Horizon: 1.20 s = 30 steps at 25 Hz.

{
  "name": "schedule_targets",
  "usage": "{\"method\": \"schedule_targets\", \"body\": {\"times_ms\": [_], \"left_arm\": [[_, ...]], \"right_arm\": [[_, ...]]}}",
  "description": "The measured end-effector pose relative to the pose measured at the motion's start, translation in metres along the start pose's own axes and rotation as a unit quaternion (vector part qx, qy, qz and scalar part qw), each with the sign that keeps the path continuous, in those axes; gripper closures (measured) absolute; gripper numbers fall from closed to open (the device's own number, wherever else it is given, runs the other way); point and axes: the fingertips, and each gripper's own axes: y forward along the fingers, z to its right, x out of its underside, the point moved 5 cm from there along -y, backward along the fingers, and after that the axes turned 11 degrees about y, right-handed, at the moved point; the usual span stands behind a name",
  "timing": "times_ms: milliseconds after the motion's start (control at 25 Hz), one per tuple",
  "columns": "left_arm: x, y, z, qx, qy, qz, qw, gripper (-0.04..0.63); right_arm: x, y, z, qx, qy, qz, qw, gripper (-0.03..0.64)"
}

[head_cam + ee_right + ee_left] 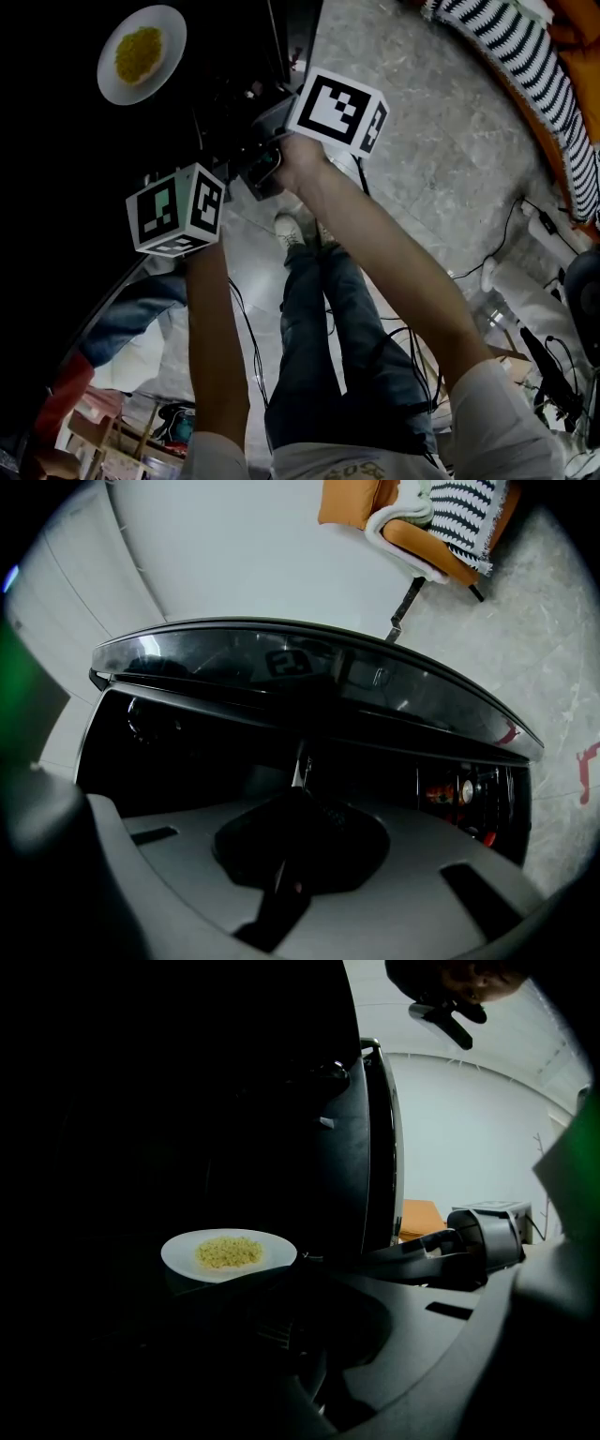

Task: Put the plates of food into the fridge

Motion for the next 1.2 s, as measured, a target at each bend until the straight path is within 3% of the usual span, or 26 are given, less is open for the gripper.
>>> {"method": "schedule_targets", "body": {"times_ms": [400,640,800,1200], "left_arm": [[-0.001,-0.020,0.020,0.014,0.022,0.000,0.9997,0.589],[-0.005,-0.032,0.034,0.027,0.047,0.001,0.9985,0.589],[-0.008,-0.043,0.040,0.035,0.056,0.002,0.9978,0.589],[0.001,-0.077,0.047,0.037,0.047,-0.011,0.9982,0.589]], "right_arm": [[-0.002,-0.025,-0.009,-0.007,-0.028,0.010,1.000,0.597],[-0.010,-0.048,-0.017,0.012,-0.127,0.039,0.991,0.604],[-0.011,-0.063,-0.018,0.021,-0.158,0.045,0.986,0.606],[-0.009,-0.114,-0.022,0.059,-0.291,0.055,0.953,0.606]]}}
